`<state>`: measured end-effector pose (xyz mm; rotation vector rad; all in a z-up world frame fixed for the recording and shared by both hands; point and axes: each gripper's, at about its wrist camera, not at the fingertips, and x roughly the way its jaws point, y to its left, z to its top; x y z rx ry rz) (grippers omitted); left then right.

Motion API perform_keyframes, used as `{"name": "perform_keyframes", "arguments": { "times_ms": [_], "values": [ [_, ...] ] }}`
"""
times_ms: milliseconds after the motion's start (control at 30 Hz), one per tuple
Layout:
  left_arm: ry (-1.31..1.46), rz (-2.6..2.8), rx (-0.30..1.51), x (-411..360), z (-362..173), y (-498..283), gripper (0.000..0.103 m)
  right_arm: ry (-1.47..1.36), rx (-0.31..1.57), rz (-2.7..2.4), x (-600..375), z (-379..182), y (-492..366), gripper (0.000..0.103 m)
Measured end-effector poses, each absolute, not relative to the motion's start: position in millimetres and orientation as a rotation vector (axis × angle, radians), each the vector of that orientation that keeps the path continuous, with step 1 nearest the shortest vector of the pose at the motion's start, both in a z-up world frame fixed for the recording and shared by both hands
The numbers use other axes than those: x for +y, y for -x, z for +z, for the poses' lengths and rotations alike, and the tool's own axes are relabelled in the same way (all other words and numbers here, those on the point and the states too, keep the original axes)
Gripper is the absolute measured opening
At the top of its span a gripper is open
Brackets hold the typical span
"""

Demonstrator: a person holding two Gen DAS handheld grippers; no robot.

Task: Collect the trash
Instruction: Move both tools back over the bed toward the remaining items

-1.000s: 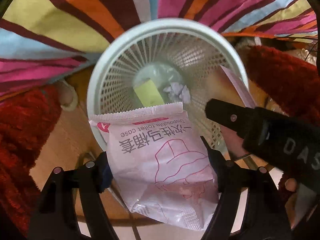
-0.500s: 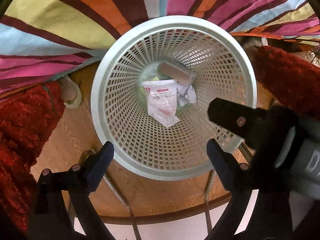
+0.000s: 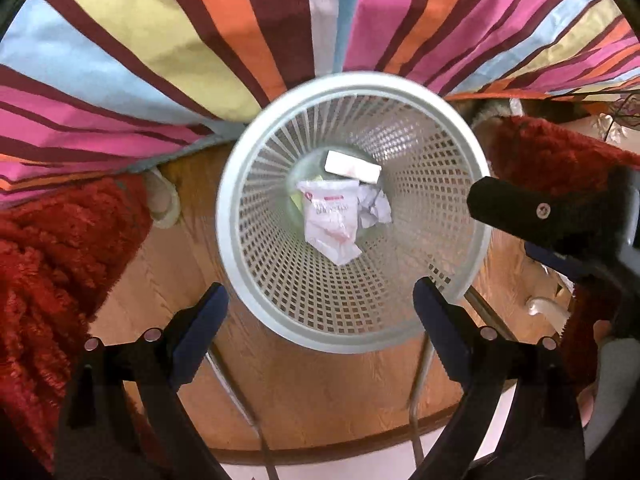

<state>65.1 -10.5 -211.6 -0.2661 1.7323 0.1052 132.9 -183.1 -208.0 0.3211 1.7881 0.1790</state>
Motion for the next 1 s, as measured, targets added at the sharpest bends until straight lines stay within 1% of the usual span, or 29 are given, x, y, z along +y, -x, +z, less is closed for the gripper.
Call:
{"name": "perform_keyframes", "arguments": {
  "times_ms": [267,567,733,867,1000],
  "values": [
    [0.232,0.117,1.597,-9.6,-167.9,-59.7,0.091,-0.352,1.62,0.209,-191.0,-166.3,-132.8,0.094],
    [0.275,0.24,1.293,19.0,-94.3,-54.3,0.091,-0.282,1.314,0.289,-189.3,-92.5,-132.7,0.094],
    [0.298,0.282,1.108,37.2,-49.6,-51.0,0.091,-0.232,1.089,0.321,-189.8,-42.4,-136.2,0.094],
    [0.252,0.311,0.993,43.4,-19.9,-51.6,0.091,-0.165,0.917,0.346,-183.8,-5.0,-139.3,0.094],
    [0.156,0.337,0.906,41.7,5.3,-59.0,0.091,-0.117,0.818,0.378,-170.9,16.8,-143.2,0.094]
  ]
}}
